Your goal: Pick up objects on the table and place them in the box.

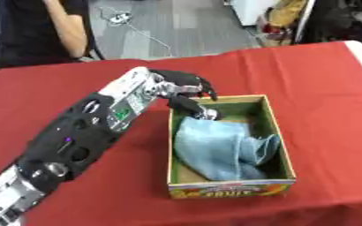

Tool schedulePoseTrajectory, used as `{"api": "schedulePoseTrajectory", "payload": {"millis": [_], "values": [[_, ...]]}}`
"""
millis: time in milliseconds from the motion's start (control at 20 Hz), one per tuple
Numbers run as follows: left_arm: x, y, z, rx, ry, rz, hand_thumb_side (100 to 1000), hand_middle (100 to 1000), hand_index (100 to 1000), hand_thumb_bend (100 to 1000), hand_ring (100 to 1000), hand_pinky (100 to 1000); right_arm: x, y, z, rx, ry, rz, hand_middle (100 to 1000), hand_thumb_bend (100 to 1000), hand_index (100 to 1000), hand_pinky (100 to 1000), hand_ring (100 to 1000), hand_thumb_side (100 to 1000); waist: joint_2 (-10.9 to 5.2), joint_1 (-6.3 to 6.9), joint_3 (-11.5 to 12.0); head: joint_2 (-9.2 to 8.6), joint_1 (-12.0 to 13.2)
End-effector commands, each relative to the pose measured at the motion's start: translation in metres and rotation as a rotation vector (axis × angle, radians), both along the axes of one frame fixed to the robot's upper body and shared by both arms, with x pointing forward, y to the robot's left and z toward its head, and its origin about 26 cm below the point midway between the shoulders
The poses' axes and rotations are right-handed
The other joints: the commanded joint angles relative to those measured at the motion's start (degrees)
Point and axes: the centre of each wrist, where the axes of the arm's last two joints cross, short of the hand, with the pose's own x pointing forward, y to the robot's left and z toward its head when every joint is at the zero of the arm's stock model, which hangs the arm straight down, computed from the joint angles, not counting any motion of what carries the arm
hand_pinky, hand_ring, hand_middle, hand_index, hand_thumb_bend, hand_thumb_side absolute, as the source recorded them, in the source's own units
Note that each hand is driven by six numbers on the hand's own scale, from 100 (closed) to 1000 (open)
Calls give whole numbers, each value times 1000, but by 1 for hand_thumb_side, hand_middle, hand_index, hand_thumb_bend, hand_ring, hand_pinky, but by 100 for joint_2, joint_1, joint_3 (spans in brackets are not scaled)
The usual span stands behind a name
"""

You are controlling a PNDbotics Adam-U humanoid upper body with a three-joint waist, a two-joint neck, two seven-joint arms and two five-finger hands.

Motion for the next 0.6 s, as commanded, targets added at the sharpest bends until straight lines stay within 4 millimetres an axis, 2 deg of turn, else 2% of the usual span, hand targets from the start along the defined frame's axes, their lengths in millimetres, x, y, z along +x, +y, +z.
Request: {"api": "schedulePoseTrajectory", "payload": {"millis": [50,400,500,600], "values": [[1,1,15,-25,-36,1,1000,917,926,508,841,744,-2,1,10,-23,-37,10,763,330,943,510,689,631,-54,-27,-5,-9,15],[0,0,17,-34,-40,1,1000,916,925,494,838,748,-2,1,10,-23,-38,9,763,328,943,510,689,632,-55,-30,-5,-9,15],[-1,0,18,-61,-57,1,1000,885,903,412,788,702,-2,1,9,-23,-38,8,763,328,943,510,689,630,-55,-32,-2,-9,10],[-3,0,25,-157,-133,-1,984,867,888,366,754,669,-2,0,9,-24,-37,6,763,328,943,509,689,630,-54,-35,6,-9,3]]}}
